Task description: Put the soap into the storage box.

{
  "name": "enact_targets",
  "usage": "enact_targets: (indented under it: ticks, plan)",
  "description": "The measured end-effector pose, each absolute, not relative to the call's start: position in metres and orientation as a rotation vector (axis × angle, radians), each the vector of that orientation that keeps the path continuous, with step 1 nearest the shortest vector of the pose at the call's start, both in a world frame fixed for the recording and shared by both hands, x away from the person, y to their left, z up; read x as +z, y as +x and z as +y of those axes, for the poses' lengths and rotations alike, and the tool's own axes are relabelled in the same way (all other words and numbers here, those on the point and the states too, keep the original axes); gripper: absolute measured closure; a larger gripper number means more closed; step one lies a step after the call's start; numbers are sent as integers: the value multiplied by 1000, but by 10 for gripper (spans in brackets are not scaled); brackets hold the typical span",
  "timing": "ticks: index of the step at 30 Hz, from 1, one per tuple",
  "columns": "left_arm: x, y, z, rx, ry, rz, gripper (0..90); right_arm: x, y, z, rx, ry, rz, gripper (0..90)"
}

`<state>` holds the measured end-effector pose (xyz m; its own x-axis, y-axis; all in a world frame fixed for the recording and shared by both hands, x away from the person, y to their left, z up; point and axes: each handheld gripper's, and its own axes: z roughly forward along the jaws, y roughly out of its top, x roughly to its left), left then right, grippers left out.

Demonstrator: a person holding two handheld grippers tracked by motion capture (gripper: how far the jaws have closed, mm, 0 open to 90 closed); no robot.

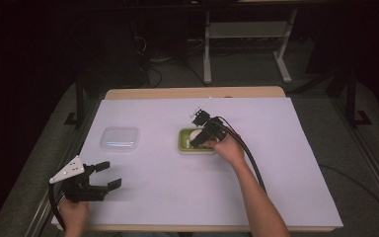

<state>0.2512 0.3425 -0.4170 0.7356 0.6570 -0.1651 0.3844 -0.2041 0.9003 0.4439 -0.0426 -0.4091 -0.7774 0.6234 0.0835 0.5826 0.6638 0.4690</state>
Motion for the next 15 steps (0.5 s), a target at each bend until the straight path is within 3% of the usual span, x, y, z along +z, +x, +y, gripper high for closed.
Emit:
enact_targets:
  ticks: [15]
  plan:
    - [-417, 252, 341, 305, 1832, 808, 145, -404, 442, -48, 801, 1050, 2750, 244]
